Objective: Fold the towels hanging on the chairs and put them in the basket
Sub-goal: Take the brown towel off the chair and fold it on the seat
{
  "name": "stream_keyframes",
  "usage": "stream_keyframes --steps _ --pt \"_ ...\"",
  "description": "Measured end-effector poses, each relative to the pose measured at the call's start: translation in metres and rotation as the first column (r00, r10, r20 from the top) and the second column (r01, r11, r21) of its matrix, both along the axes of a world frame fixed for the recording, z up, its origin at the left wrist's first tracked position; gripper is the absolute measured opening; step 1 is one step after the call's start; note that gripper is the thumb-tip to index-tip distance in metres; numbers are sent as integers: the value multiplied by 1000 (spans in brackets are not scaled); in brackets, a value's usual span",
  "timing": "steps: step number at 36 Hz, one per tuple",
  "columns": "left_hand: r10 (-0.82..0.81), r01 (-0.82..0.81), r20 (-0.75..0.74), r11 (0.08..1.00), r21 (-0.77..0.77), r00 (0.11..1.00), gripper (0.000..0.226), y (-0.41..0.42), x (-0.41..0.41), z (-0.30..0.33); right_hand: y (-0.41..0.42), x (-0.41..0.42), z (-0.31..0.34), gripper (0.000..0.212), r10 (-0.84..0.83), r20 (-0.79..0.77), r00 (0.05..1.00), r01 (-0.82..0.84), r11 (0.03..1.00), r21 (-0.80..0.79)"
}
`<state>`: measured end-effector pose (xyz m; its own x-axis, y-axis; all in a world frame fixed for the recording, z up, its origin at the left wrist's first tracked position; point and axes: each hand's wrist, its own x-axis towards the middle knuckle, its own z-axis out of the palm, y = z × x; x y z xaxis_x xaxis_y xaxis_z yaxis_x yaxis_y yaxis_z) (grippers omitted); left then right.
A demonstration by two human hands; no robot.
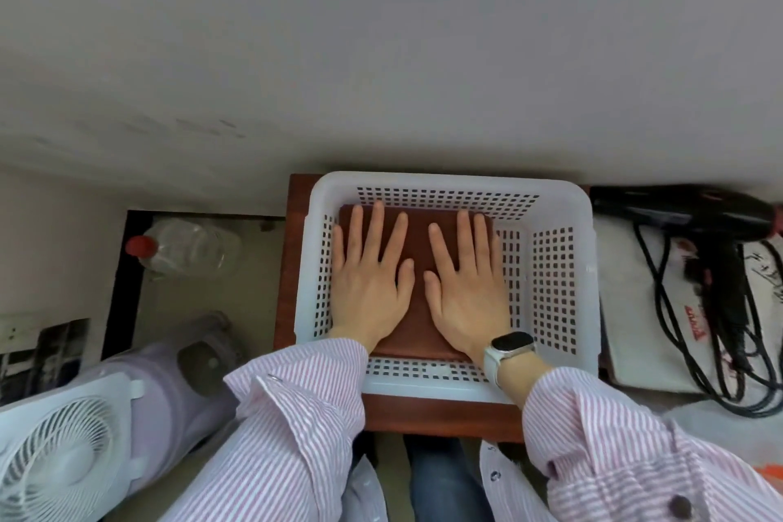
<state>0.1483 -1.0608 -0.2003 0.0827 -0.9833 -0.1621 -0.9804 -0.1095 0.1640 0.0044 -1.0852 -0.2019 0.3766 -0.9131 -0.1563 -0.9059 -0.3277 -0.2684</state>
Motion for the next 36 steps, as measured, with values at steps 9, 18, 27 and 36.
stream_keyframes --steps 9,18,27,36 --pt "-9 12 -31 995 96 999 59 -3 1 11 -4 1 20 58 -4 -7 1000 4 995 103" --pt "78 -97 -168 989 -109 983 44 21 25 86 8 22 87 44 -37 90 995 38 999 -13" --pt "464 -511 -240 836 -199 853 43 173 93 170 104 105 181 32 295 381 876 -306 951 -34" --pt "787 -827 -264 501 -256 558 41 465 130 230 336 186 236 35 587 472 658 -659 752 -17"
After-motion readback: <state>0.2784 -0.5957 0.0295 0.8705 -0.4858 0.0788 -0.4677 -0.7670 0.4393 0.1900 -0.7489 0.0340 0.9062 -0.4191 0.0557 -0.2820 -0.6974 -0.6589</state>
